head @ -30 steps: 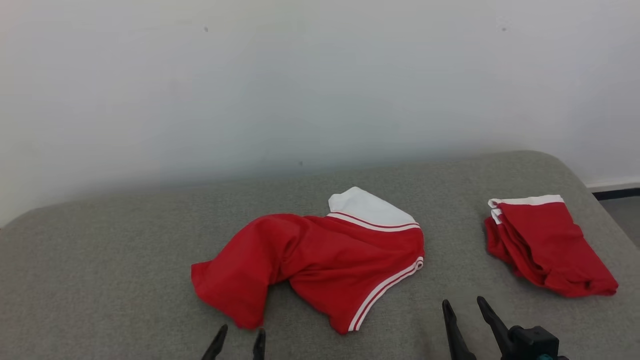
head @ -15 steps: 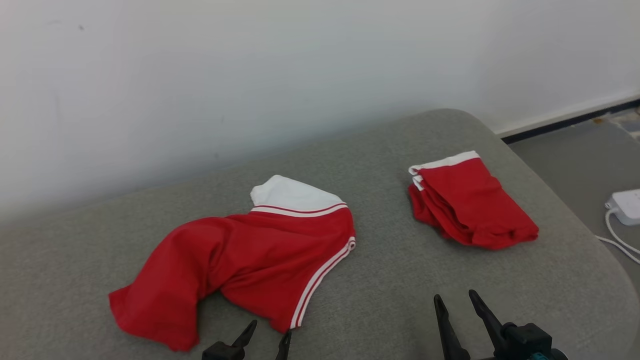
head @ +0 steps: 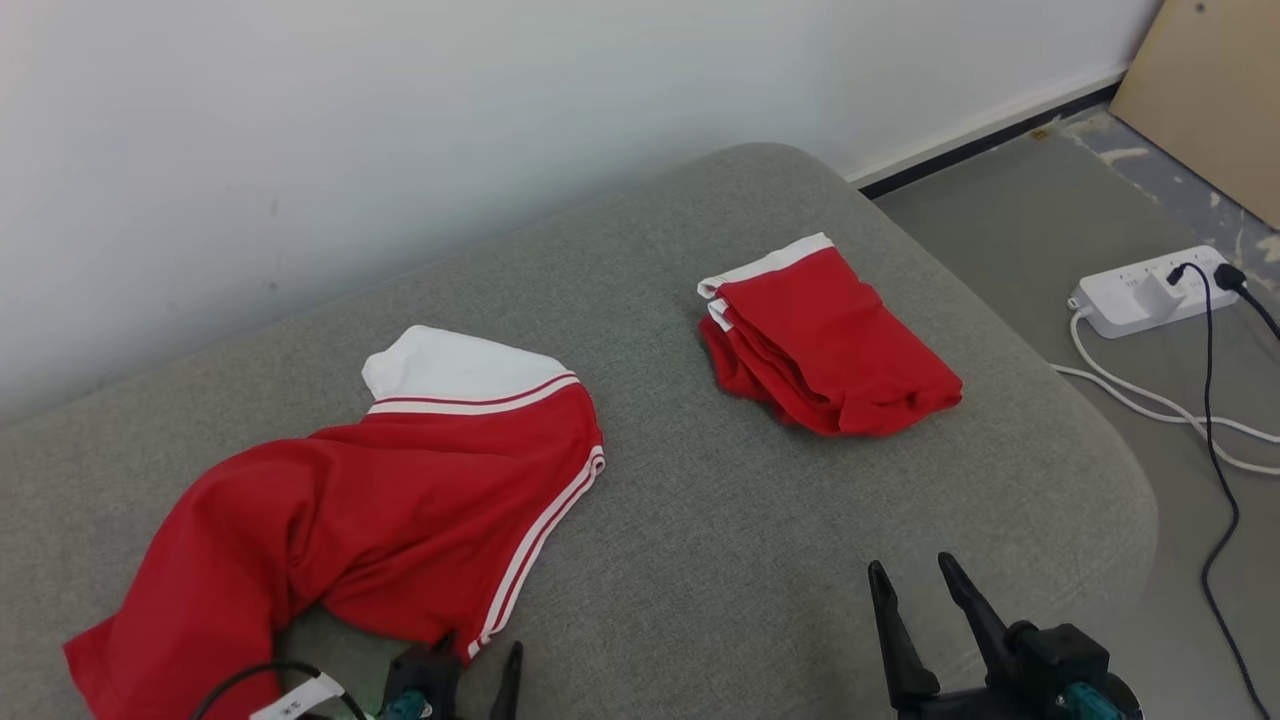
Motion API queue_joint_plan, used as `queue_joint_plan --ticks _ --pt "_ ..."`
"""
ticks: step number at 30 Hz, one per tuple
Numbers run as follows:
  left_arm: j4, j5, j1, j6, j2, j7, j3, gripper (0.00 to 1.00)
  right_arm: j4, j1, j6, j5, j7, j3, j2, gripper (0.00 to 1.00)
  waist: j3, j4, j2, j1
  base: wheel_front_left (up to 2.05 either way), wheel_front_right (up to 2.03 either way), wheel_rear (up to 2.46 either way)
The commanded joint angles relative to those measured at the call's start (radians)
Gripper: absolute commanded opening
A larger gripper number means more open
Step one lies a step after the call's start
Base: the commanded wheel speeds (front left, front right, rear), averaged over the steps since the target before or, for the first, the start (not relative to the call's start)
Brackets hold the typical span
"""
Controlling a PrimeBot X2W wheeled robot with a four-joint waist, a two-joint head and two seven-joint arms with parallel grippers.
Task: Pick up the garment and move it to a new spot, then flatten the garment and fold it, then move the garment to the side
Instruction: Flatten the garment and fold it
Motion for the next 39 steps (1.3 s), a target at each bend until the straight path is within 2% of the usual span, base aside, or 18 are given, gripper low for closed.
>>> queue_joint_plan --ticks 1,3,5,6,15,21,28,31,35,39 --pt "0.024 0.01 -0.022 0.018 0.007 0.005 0.006 1.0 0.004 -0.019 -0.002 0.008 -0.007 -0.004 0.0 1.0 0.021 -0.019 -0.0001 -0.0001 0.0 0.0 0.0" --pt "0.051 0.008 -0.035 0.037 0.007 0.006 0.014 1.0 0.0 -0.027 -0.002 0.007 0.001 -0.019 0.0 1.0 0.021 -0.02 -0.0001 -0.0001 0.0 0.0 0.0" --pt "0.067 -0.002 -0.046 0.051 0.004 -0.01 0.023 0.43 -0.01 -0.03 -0.002 0.007 0.014 -0.026 0.001 1.0 0.02 -0.019 -0.0001 -0.0001 0.0 0.0 0.0" --pt "0.072 -0.007 -0.053 0.054 0.002 -0.021 0.026 0.0 -0.014 -0.03 -0.002 0.006 0.017 -0.027 0.001 1.0 0.018 -0.018 -0.0001 -0.0001 0.0 0.0 0.0" --pt "0.029 -0.022 -0.128 0.02 -0.015 -0.1 0.017 0.0 -0.022 -0.019 -0.002 0.003 0.024 -0.017 0.0 1.0 -0.013 0.027 -0.0001 -0.0001 0.0 0.0 0.0" --pt "-0.142 0.007 -0.272 0.0 -0.024 -0.116 -0.011 0.0 0.02 -0.041 -0.002 -0.007 0.009 -0.021 0.001 1.0 -0.041 0.078 -0.0001 -0.0001 0.0 0.0 0.0" --pt "-0.337 0.025 -0.486 -0.017 -0.026 -0.035 -0.028 0.0 0.066 -0.062 -0.002 -0.004 -0.003 -0.019 0.0 1.0 -0.062 0.125 -0.0001 -0.0001 0.0 0.0 0.0" --pt "-0.409 0.009 -0.594 -0.015 -0.032 -0.014 -0.016 0.0 0.076 -0.063 -0.002 0.001 -0.007 -0.019 0.0 1.0 -0.073 0.153 -0.0001 -0.0001 0.0 0.0 0.0" --pt "-0.448 -0.019 -0.655 -0.017 -0.039 -0.006 -0.004 0.0 0.079 -0.063 -0.002 0.003 -0.005 -0.016 0.0 1.0 -0.081 0.18 -0.0001 -0.0001 0.0 0.0 0.0" --pt "-0.479 -0.059 -0.67 0.017 -0.043 -0.003 0.019 0.0 0.085 -0.059 -0.002 0.009 -0.005 -0.011 0.0 1.0 -0.091 0.217 -0.0001 -0.0001 0.0 0.0 0.0"
